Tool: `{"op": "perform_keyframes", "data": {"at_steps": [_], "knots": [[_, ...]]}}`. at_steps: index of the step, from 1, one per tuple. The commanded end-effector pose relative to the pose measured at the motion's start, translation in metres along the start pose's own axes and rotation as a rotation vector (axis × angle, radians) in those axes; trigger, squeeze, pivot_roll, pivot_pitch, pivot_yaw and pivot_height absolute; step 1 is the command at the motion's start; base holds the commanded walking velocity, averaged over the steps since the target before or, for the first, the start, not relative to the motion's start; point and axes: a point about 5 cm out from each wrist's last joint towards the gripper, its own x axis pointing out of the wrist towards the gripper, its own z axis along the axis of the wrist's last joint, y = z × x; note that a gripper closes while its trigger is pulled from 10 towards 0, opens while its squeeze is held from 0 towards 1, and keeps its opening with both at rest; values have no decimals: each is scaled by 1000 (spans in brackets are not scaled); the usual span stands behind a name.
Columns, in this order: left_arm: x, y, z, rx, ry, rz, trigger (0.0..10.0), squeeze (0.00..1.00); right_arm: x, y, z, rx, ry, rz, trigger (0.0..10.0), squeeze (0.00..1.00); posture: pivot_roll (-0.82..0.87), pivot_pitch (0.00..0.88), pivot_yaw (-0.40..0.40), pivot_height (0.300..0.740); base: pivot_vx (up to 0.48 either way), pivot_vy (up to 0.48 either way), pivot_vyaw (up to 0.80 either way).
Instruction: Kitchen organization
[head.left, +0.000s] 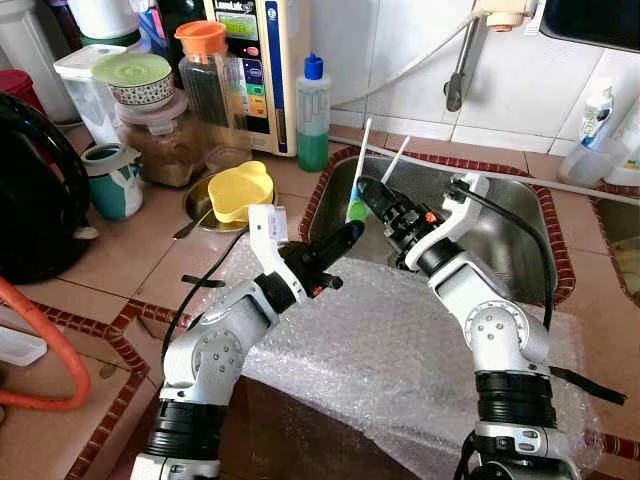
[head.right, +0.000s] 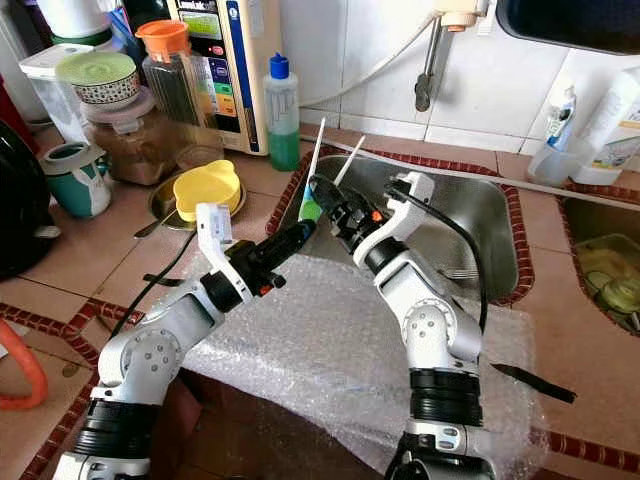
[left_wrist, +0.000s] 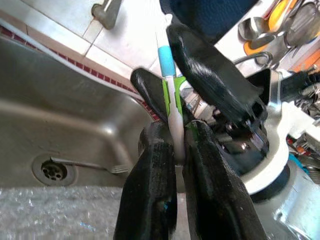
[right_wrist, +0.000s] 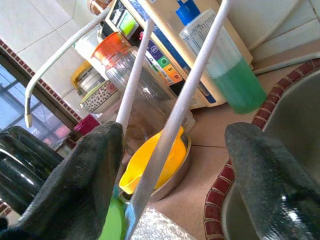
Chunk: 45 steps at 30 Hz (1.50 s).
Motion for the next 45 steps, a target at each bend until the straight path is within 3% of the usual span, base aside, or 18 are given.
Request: {"op": "perform_keyframes", "data": {"at_steps": [1, 32, 33, 35, 36, 40, 41, 45], "knots": [[4, -13, -7, -10, 47, -89, 0, 0, 9, 8, 4, 3, -17, 30, 0, 0, 21, 24, 56, 740, 0, 0, 0], [-2, -8, -2, -18, 43, -53, 0, 0, 10, -10, 20, -6, -117, -98, 0, 0, 26, 28, 51, 740, 0, 0, 0], [-2, -8, -2, -6, 50, -52, 3137, 0, 10, -10, 20, -6, -118, -100, 0, 0, 26, 28, 51, 740, 0, 0, 0], [-2, -8, -2, -2, 53, -52, 3137, 0, 10, -10, 20, -7, -118, -100, 0, 0, 26, 28, 51, 740, 0, 0, 0], [-2, -7, -2, -1, 53, -44, 10000, 0, 10, -11, 20, -7, -121, -103, 0, 0, 25, 28, 51, 740, 0, 0, 0], [-1, -5, -1, 17, 42, -18, 10000, 0, 10, -12, 22, -24, -133, -123, 0, 0, 25, 27, 51, 740, 0, 0, 0], [0, -4, 0, 15, 37, -12, 10000, 1000, 10, -12, 24, -36, -138, -132, 0, 0, 25, 27, 51, 740, 0, 0, 0], [-1, -2, 2, 26, 23, 10, 10000, 1000, 10, -14, 27, -71, -156, -159, 0, 0, 25, 27, 51, 740, 0, 0, 0]]}}
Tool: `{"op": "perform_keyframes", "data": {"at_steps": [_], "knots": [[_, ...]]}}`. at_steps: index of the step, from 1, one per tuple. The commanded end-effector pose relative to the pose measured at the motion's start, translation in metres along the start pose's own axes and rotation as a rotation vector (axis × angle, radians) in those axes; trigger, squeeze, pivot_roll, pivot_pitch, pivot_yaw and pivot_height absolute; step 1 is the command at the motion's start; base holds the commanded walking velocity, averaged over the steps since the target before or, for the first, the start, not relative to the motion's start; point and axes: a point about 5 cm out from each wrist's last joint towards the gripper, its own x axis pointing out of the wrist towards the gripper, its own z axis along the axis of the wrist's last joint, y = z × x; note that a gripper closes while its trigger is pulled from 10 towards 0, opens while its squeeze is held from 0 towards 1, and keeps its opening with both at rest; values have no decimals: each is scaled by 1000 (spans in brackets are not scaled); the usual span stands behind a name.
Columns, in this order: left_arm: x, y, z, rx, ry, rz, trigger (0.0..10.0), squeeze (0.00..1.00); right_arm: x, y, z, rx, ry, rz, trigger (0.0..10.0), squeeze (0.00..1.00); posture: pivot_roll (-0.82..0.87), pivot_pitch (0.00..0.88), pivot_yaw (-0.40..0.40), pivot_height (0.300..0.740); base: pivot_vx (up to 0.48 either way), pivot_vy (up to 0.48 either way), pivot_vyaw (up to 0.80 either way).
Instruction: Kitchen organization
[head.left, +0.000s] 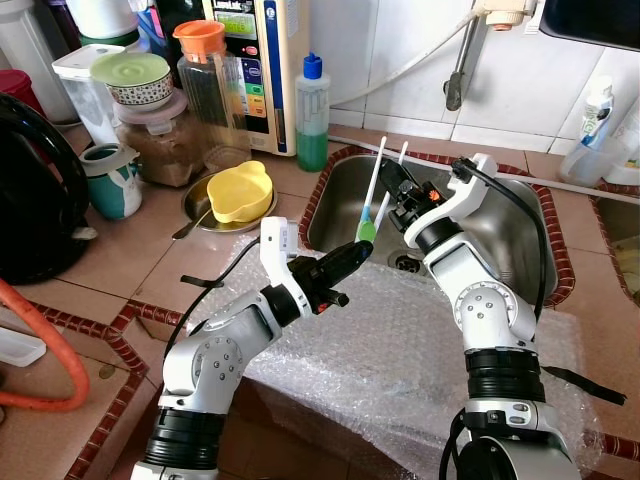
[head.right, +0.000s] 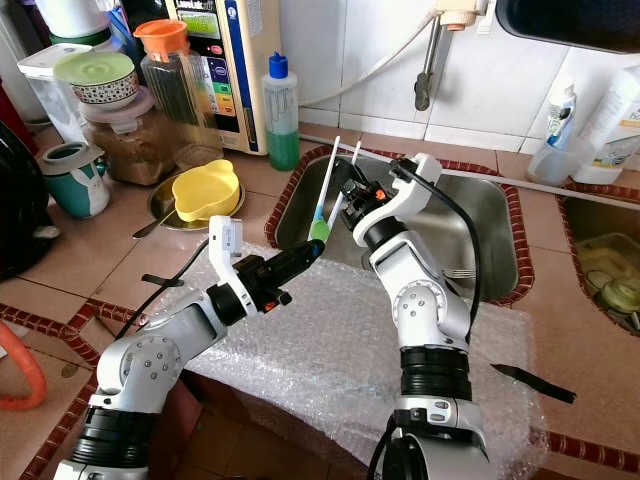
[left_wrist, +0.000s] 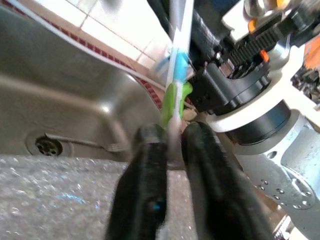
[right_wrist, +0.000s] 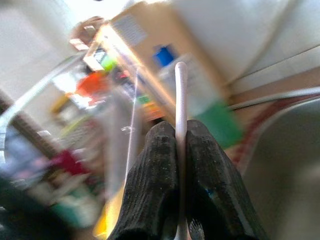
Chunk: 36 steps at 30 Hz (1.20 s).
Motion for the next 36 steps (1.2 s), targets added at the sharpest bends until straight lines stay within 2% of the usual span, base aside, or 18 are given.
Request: {"op": "perform_keyframes", "data": {"at_steps": [1, 10, 14, 16, 17, 18, 19, 20, 21, 22, 23, 24, 27, 28, 29, 34, 35, 36], "knots": [[0, -1, 9, 28, -29, 0, 10000, 1000, 0, -6, 6, -39, -22, -46, 0, 0, 24, 26, 52, 740, 0, 0, 0], [-9, 11, 13, 129, -53, 112, 10000, 1000, 4, -33, 20, -153, -90, -245, 0, 0, 50, 26, 52, 740, 0, 0, 0], [-16, 13, 5, 171, -9, 128, 10000, 1000, 7, -37, 19, -282, -67, -245, 0, 0, 67, 29, 51, 740, 0, 0, 0], [-23, 14, -1, 197, 21, 143, 10000, 1000, 11, -39, 15, -398, -30, -227, 0, 0, 88, 34, 50, 740, 0, 0, 0], [-28, 16, -6, 211, 42, 159, 10000, 1000, 15, -38, 11, -567, 16, -193, 0, 0, 94, 35, 49, 740, 0, 0, 0], [-28, 16, -6, 211, 42, 159, 10000, 1000, 15, -38, 11, -567, 16, -193, 0, 0, 94, 35, 49, 740, 0, 0, 0], [-30, 16, -7, 215, 46, 164, 10000, 1000, 16, -38, 9, -625, 32, -181, 0, 0, 94, 35, 49, 740, 0, 0, 0], [-32, 15, -11, 217, 51, 168, 10000, 1000, 17, -40, 8, -789, 68, -162, 0, 0, 110, 38, 44, 740, 0, 0, 0], [-32, 15, -11, 217, 51, 168, 10000, 1000, 17, -40, 8, -789, 68, -162, 0, 0, 110, 38, 44, 740, 0, 0, 0], [-33, 14, -14, 223, 58, 172, 10000, 1000, 17, -43, 7, -924, 93, -158, 0, 0, 117, 41, 42, 740, 0, 0, 0], [-33, 14, -14, 223, 58, 172, 10000, 1000, 17, -43, 7, -924, 93, -158, 0, 0, 117, 41, 42, 740, 0, 0, 0], [-34, 13, -16, 226, 64, 176, 10000, 1000, 16, -46, 8, -1025, 112, -159, 0, 0, 122, 43, 41, 740, 0, 0, 0], [-34, 12, -17, 223, 65, 176, 10000, 1000, 16, -48, 9, -1063, 118, -160, 0, 0, 123, 44, 42, 740, 0, 0, 0], [-34, 11, -19, 227, 70, 175, 10000, 1000, 15, -49, 9, -1131, 133, -156, 0, 0, 127, 47, 41, 740, 0, 0, 0], [-35, 9, -21, 238, 78, 176, 10000, 1000, 13, -53, 8, -1275, 154, -132, 0, 0, 129, 48, 41, 740, 0, 0, 0], [-36, 8, -22, 248, 83, 181, 10000, 1000, 6, -64, 3, -1401, 225, -130, 0, 0, 135, 50, 42, 740, 0, 0, 0], [-37, 9, -20, 256, 82, 186, 10000, 1000, 2, -72, 0, -1410, 265, -149, 4039, 0, 138, 49, 45, 740, 0, 0, 0], [-37, 9, -20, 256, 82, 186, 10000, 1000, 2, -72, 0, -1410, 265, -149, 4039, 0, 138, 49, 45, 740, 0, 0, 0]]}}
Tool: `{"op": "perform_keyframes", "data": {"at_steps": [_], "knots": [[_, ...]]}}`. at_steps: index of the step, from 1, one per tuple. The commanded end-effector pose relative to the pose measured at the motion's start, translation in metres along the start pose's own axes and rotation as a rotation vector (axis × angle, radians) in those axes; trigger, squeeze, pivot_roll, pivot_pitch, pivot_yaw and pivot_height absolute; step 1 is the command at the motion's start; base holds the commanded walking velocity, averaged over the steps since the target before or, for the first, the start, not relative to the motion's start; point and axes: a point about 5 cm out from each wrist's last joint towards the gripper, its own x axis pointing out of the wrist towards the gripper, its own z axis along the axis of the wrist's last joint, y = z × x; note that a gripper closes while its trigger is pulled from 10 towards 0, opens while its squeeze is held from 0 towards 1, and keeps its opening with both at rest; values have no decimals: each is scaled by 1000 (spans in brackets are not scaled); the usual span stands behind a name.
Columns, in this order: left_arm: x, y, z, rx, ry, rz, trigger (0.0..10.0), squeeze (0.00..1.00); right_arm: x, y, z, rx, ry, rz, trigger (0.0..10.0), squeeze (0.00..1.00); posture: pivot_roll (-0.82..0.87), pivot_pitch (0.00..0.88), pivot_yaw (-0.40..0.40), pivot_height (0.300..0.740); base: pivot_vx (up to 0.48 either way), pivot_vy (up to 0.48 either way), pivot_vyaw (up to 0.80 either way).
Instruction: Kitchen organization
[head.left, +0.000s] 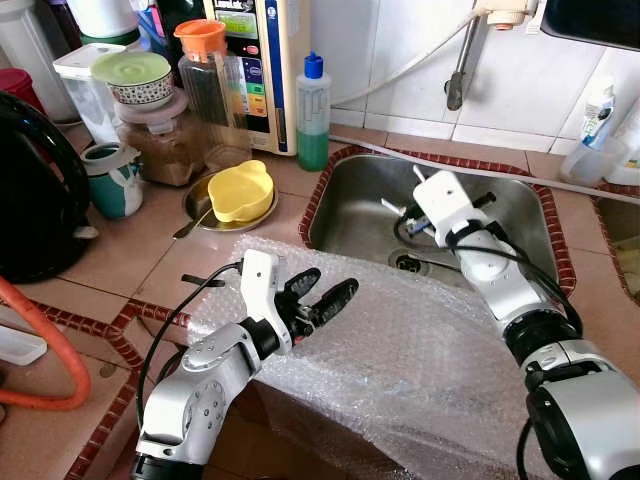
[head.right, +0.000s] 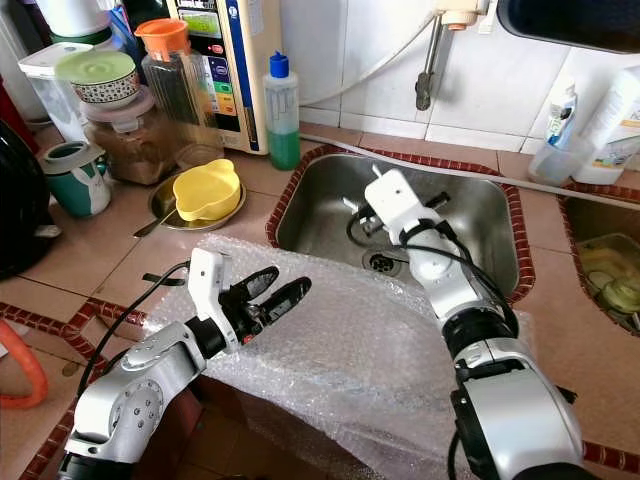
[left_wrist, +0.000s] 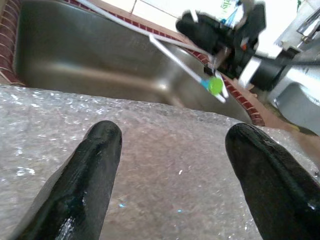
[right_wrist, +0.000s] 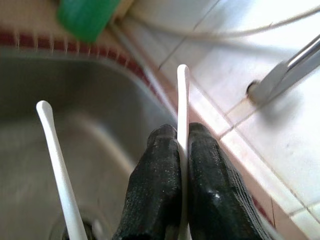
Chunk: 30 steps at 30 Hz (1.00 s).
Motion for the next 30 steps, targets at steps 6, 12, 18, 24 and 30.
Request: {"op": "perform_keyframes", "data": {"at_steps": [6, 12, 18, 24, 30], "knots": [[-1, -1, 7, 38, -16, 10, 10000, 1000, -3, 0, -12, -18, 53, 28, 10000, 1000, 134, 49, 49, 740, 0, 0, 0], [0, -1, 7, 44, -9, 5, 10000, 1000, -5, 6, -17, -7, 76, 49, 10000, 1000, 133, 51, 53, 740, 0, 0, 0], [0, -1, 7, 44, -6, 10, 10000, 1000, -3, 8, -15, 9, 68, 67, 10000, 1000, 129, 51, 54, 740, 0, 0, 0], [4, 0, 8, 51, -16, 17, 10000, 1000, -2, 6, -12, 57, 56, 73, 10000, 1000, 120, 45, 50, 740, 0, 0, 0], [7, 13, 30, 157, -124, 160, 10000, 1000, -1, 8, -7, 291, 10, 95, 10000, 1000, 117, 43, 44, 740, 0, 0, 0]]}}
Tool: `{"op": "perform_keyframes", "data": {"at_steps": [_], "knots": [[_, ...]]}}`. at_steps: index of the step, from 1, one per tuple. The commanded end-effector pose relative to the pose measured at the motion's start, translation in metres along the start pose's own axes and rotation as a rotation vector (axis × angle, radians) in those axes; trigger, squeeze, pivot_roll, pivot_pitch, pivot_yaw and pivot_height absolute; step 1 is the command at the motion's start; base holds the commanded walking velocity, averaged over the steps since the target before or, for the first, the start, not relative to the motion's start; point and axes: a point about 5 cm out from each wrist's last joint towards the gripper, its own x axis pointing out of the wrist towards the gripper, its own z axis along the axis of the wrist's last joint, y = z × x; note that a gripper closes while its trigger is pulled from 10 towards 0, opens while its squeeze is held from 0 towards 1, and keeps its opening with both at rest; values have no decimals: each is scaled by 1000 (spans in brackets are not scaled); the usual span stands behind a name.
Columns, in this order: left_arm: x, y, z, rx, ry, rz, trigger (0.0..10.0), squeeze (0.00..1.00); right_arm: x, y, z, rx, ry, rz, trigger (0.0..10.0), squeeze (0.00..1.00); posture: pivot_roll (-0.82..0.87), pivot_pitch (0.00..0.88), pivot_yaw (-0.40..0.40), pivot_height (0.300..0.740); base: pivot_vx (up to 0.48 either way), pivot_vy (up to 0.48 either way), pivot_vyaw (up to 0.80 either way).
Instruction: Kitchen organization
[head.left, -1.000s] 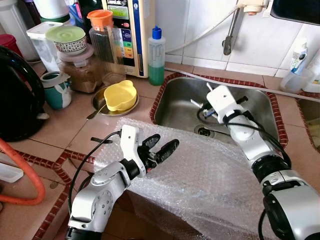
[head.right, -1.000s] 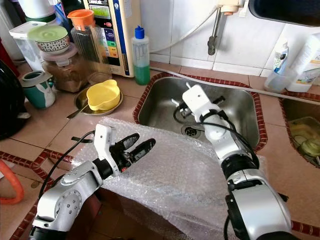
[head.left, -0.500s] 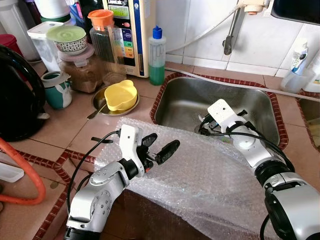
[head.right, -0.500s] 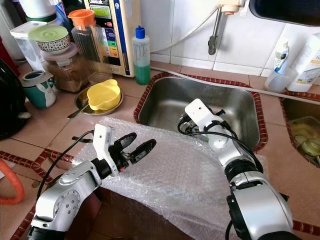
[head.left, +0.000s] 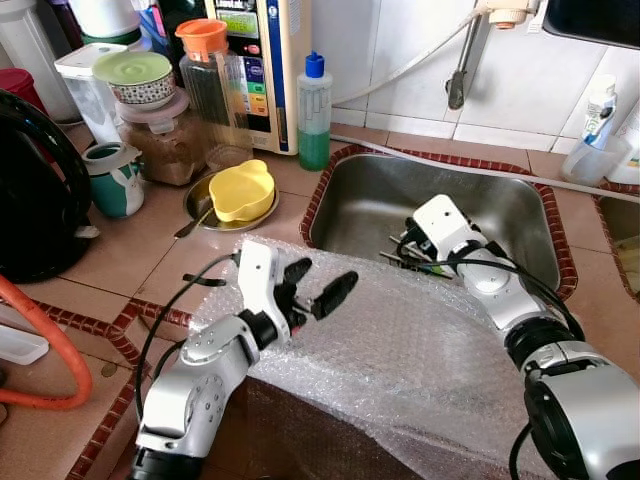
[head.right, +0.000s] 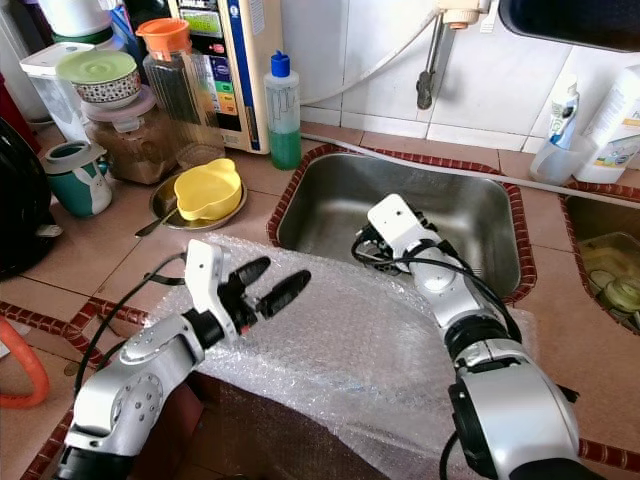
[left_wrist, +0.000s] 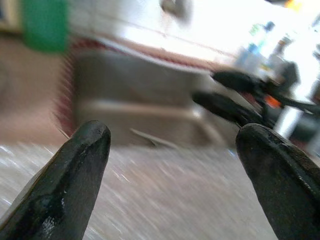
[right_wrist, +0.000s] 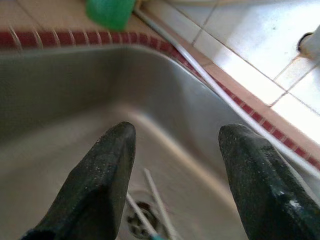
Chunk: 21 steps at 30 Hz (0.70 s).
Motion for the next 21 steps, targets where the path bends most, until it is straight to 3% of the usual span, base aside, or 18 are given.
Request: {"op": "perform_keyframes", "data": {"at_steps": [1, 4, 9, 13, 14, 17, 21], "knots": [[0, 12, 8, 58, -39, 92, 10000, 1000, 1, 0, 6, 80, -45, 11, 10000, 1000, 111, 40, 42, 740, 0, 0, 0], [0, 20, 12, 129, -45, 142, 10000, 1000, -1, 4, 7, 110, -85, 29, 10000, 1000, 105, 37, 47, 740, 0, 0, 0], [1, 32, 15, 175, -50, 221, 10000, 1000, -8, 4, 9, 215, -161, 30, 10000, 1000, 97, 33, 63, 740, 0, 0, 0], [-2, 44, 24, 324, -95, 291, 10000, 1000, -19, 11, 14, 289, -230, 70, 10000, 1000, 83, 29, 80, 740, 0, 0, 0], [-2, 44, 24, 324, -95, 291, 10000, 1000, -19, 11, 14, 289, -230, 70, 10000, 1000, 83, 29, 80, 740, 0, 0, 0], [-3, 57, 27, 343, -94, 379, 10000, 1000, -30, 22, 21, 342, -270, 128, 10000, 1000, 79, 26, 88, 740, 0, 0, 0], [-6, 77, 28, 355, -80, 493, 10000, 1000, -50, 47, 26, 364, -274, 293, 10000, 1000, 59, 21, 100, 740, 0, 0, 0]]}}
